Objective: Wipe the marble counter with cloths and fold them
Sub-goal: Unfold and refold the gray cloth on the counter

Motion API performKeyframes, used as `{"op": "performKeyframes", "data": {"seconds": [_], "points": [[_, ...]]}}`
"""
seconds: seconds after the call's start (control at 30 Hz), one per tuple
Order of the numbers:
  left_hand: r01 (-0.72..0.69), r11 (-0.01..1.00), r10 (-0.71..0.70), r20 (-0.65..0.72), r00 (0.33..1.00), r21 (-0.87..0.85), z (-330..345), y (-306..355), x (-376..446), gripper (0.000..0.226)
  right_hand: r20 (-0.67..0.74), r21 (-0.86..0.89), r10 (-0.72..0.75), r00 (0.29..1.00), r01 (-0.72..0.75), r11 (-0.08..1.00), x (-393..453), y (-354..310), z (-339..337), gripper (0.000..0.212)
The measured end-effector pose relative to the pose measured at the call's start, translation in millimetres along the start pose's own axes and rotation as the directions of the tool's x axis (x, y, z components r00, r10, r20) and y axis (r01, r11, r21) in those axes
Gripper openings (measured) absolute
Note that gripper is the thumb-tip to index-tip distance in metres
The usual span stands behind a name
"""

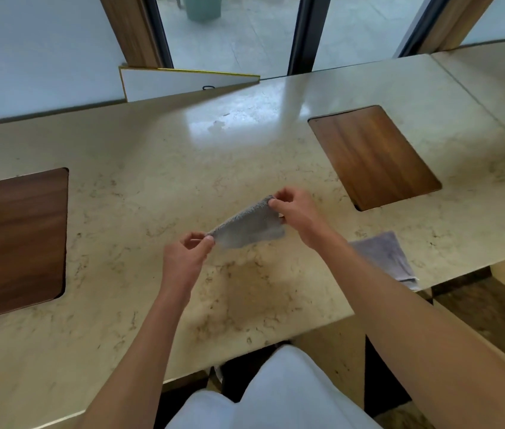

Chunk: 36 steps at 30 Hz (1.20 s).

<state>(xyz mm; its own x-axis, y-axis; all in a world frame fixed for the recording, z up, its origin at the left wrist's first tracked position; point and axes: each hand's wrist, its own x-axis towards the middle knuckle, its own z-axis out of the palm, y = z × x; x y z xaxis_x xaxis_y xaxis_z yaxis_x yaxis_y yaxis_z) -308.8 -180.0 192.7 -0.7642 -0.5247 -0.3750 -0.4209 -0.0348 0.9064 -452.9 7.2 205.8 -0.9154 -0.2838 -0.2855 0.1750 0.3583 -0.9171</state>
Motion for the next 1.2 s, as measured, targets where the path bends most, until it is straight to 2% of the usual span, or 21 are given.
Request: {"op": "performKeyframes", "data": {"seconds": [0.17,0.37,0.5,0.67,0.8,1.03,1.2], "points": [[-0.108,0.993,0.106,0.052,0.993,0.048,25.3,30.4,5.0,0.003,-0.087,0.006,-0.012,0.996,0.012,1.0,-3.4,-7.3,-35.8,0.016],[-0.242,0.957,0.235,0.065,0.97,0.161,79.8,60.9,7.1,0.005,-0.075,0.074,0.041,0.996,-0.035,0.997,1.0,-1.7,-97.7,0.014],[-0.252,0.953,0.246,0.059,0.968,0.17,131.9,74.5,3.0,0.005,0.005,0.178,0.052,0.999,-0.052,0.983,7.3,8.3,-151.7,0.008],[-0.25,0.948,0.26,-0.024,0.965,0.196,210.5,76.7,-8.1,0.005,0.09,0.305,0.05,0.995,-0.075,0.949,25.4,30.4,-227.2,0.032],[-0.202,0.971,0.216,-0.106,0.971,0.124,280.4,82.3,-34.4,0.004,0.187,0.245,0.001,0.982,-0.048,0.968,33.1,42.9,-293.3,0.045],[-0.187,0.982,0.187,-0.151,0.971,0.017,358.3,92.9,-64.7,0.006,0.169,0.272,-0.07,0.983,0.021,0.962,32.5,45.6,-367.7,0.043],[-0.152,0.98,0.137,-0.123,0.983,-0.125,385.8,93.9,-77.4,0.007,0.101,0.26,-0.097,0.99,0.068,0.963,30.3,54.3,-394.6,0.024]]}}
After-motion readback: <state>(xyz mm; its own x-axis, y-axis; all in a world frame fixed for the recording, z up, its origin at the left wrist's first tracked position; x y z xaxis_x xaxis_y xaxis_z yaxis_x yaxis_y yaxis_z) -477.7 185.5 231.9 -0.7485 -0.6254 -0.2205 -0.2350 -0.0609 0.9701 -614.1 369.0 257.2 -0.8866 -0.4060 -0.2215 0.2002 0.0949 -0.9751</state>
